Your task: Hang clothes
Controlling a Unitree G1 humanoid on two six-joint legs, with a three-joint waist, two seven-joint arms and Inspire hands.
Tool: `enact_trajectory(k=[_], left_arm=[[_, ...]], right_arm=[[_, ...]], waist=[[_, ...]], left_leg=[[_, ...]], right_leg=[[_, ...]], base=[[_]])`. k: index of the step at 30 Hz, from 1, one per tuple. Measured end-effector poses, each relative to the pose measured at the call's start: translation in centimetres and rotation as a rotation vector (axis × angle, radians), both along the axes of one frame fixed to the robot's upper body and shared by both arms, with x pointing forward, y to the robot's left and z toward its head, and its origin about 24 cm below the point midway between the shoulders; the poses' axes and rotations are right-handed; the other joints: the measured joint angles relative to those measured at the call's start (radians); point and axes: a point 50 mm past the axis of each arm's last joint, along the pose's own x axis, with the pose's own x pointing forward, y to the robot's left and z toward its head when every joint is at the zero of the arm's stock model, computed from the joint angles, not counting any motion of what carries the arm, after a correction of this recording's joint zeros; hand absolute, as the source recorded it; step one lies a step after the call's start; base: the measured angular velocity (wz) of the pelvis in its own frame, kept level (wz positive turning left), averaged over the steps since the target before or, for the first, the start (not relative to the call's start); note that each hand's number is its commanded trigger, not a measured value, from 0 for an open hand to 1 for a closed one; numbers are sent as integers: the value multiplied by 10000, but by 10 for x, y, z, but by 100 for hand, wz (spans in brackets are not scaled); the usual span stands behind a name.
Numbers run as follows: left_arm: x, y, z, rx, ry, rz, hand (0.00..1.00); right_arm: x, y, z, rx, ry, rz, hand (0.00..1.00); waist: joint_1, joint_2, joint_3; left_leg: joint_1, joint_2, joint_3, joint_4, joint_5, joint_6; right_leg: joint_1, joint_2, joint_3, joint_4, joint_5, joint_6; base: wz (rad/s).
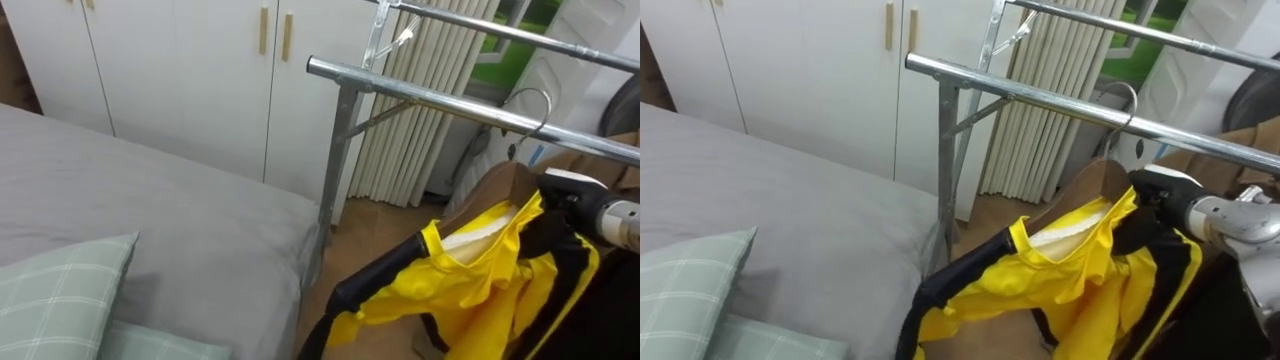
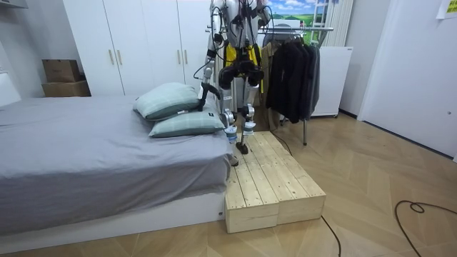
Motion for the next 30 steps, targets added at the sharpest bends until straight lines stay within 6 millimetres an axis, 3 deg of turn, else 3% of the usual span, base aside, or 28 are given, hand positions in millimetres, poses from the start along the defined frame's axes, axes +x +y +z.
enact_trajectory(k=[13,30], left_arm=[[1,0,1,42,-41,-290,0],[2,-5,1,20,-12,-671,0]], right_arm=[[-1,2,-2,970,79,95,100],[-23,-33,-45,2314,1366,-2181,100]], waist=[[20,-22,-15],[74,173,4]], left_leg=[[59,-15,-205,80,13,8],[109,-11,-237,72,7,18]], right_leg=[[181,-38,-87,-133,22,36],[308,-55,-194,-185,71,26]], base=[[2],[2]])
